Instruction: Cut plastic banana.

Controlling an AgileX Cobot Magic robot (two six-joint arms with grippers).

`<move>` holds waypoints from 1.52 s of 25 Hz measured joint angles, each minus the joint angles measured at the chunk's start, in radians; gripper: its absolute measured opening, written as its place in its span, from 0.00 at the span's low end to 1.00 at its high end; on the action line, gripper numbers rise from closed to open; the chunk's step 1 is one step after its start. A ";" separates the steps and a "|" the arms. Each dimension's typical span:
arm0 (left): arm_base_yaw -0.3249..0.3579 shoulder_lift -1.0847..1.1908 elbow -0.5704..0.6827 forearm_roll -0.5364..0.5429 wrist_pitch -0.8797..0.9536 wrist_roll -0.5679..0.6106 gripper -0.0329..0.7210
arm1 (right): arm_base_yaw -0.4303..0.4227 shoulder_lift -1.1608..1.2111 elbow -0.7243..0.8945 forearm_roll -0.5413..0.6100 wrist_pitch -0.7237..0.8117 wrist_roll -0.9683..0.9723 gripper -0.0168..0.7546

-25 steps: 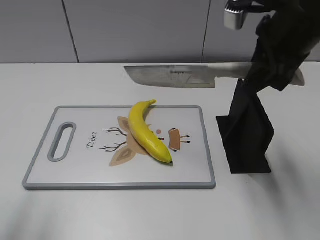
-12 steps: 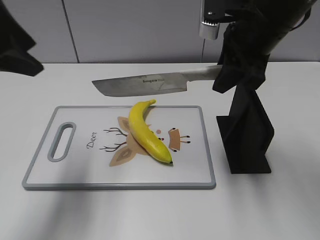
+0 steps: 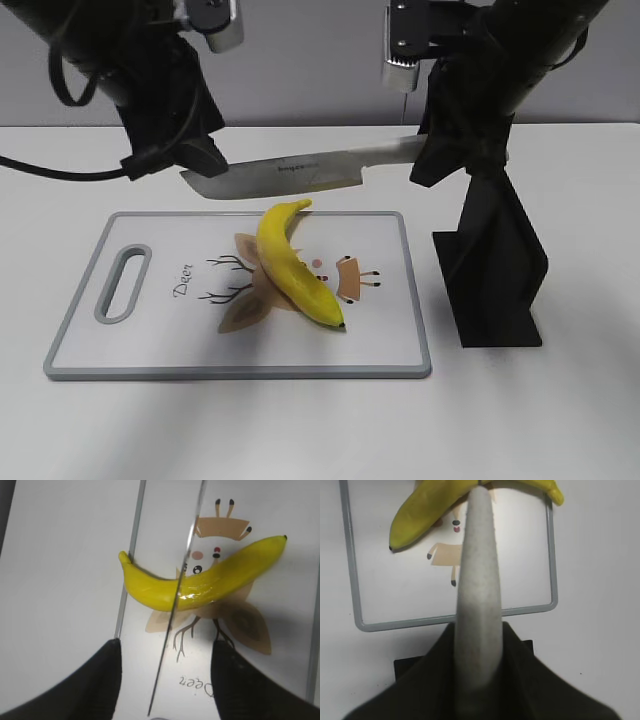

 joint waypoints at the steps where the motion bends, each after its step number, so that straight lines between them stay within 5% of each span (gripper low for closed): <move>1: 0.000 0.016 -0.003 -0.001 0.000 0.001 0.78 | 0.000 0.004 0.000 0.002 -0.010 -0.003 0.25; 6: -0.001 0.065 -0.004 -0.002 -0.015 0.004 0.67 | 0.000 0.029 -0.001 0.047 -0.023 -0.048 0.25; 8: -0.001 0.072 -0.004 -0.001 -0.023 0.004 0.52 | 0.000 0.049 -0.002 0.061 -0.030 -0.056 0.25; 11: -0.001 0.072 -0.005 0.012 -0.022 0.004 0.16 | 0.000 0.068 -0.003 0.067 -0.048 -0.069 0.25; 16: -0.001 0.072 -0.006 0.034 -0.002 0.006 0.03 | 0.000 0.070 -0.003 0.074 -0.069 -0.106 0.25; 20: -0.001 0.072 -0.007 0.037 0.005 0.006 0.11 | 0.000 0.070 -0.003 0.087 -0.070 -0.111 0.25; 25: 0.000 0.072 -0.008 0.036 0.011 0.006 0.59 | 0.000 0.071 -0.003 0.096 -0.070 -0.111 0.25; 28: 0.000 0.072 -0.008 0.037 0.007 0.006 0.76 | 0.000 0.071 -0.003 0.096 -0.070 -0.112 0.25; 33: 0.000 0.102 -0.009 0.043 -0.002 0.006 0.76 | 0.000 0.071 -0.003 0.099 -0.070 -0.112 0.25; 38: 0.000 0.151 -0.009 0.054 0.002 0.006 0.54 | 0.000 0.071 -0.003 0.100 -0.070 -0.112 0.25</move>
